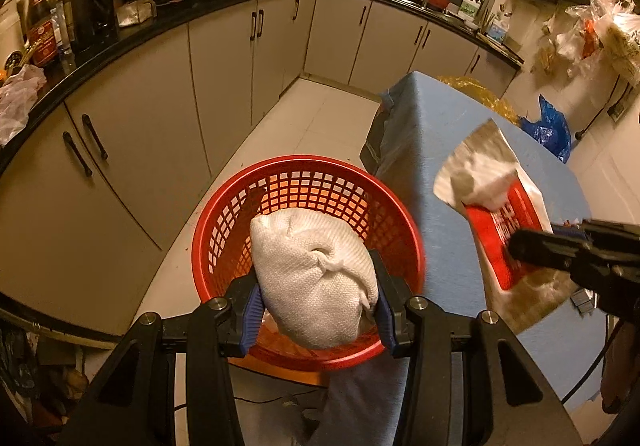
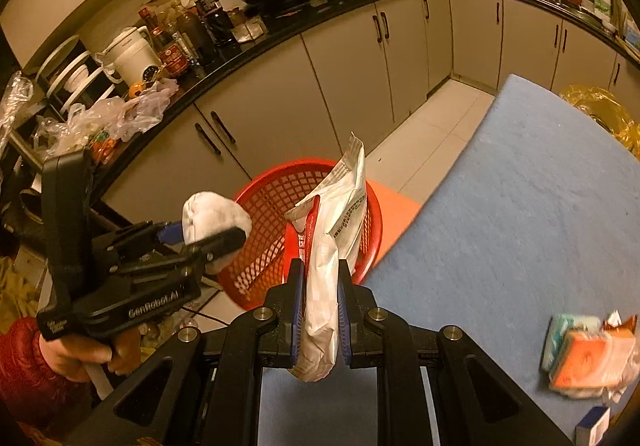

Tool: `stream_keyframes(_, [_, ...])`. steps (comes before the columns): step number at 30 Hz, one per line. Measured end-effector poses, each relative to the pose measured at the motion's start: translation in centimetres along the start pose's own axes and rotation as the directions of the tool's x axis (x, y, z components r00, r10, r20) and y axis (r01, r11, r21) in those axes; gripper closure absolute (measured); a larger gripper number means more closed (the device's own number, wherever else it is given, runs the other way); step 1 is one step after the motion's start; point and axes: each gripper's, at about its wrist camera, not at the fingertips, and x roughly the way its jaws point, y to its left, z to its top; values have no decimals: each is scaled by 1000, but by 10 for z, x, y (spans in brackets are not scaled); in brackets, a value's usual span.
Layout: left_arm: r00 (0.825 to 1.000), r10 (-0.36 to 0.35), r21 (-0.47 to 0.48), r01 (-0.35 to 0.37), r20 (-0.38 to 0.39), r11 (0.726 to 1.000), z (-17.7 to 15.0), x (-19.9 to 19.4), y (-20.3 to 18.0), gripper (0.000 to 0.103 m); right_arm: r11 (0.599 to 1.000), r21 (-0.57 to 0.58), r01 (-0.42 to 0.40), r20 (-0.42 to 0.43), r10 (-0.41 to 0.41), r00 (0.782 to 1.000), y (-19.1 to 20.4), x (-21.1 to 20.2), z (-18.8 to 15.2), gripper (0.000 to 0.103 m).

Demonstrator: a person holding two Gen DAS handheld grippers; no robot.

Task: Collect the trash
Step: 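Carry the cloth bundle and tube package over the red basket and release both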

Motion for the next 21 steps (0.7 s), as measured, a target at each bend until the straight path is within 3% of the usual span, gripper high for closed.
stream_keyframes(21, [998,-60,19,59,7,998,7,16,17,58,998,54,26,6,-26,1000,1,30,8,88])
